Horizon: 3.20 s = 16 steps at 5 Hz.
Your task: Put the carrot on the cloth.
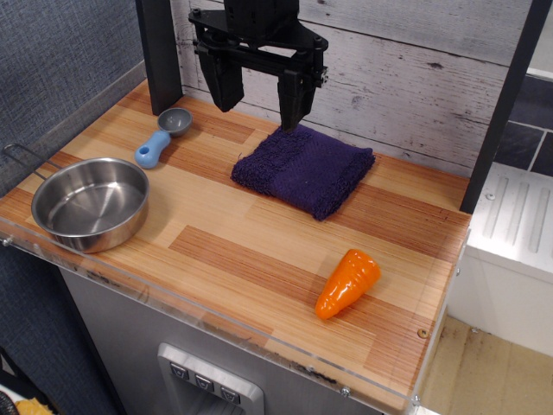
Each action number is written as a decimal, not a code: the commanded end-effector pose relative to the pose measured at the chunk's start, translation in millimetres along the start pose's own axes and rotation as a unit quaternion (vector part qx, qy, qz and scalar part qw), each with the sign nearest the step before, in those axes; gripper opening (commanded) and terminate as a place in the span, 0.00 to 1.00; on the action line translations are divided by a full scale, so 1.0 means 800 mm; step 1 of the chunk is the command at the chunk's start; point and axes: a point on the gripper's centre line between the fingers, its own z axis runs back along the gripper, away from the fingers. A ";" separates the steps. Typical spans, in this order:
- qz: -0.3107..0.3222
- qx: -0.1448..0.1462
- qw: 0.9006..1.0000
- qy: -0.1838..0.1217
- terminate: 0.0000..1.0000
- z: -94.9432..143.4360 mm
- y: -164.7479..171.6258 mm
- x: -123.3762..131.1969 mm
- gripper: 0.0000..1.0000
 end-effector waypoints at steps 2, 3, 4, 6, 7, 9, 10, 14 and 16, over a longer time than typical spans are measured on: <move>-0.002 0.001 1.000 -0.010 0.00 -0.024 -0.030 -0.006 1.00; -0.019 0.011 1.000 -0.020 0.00 -0.050 -0.071 -0.013 1.00; -0.038 0.015 0.999 0.006 0.00 -0.090 -0.105 -0.028 1.00; -0.065 0.004 0.997 0.050 0.00 -0.146 -0.121 -0.056 1.00; -0.075 0.010 0.995 0.067 0.00 -0.162 -0.118 -0.066 0.00; -0.054 -0.001 0.999 0.002 0.00 -0.089 -0.098 -0.011 0.00; -0.010 -0.003 1.000 -0.020 0.00 -0.075 -0.055 0.036 0.00; 0.040 0.018 0.999 0.017 0.00 -0.124 0.023 0.082 0.00; 0.040 0.021 0.999 -0.004 0.00 -0.092 0.025 0.085 1.00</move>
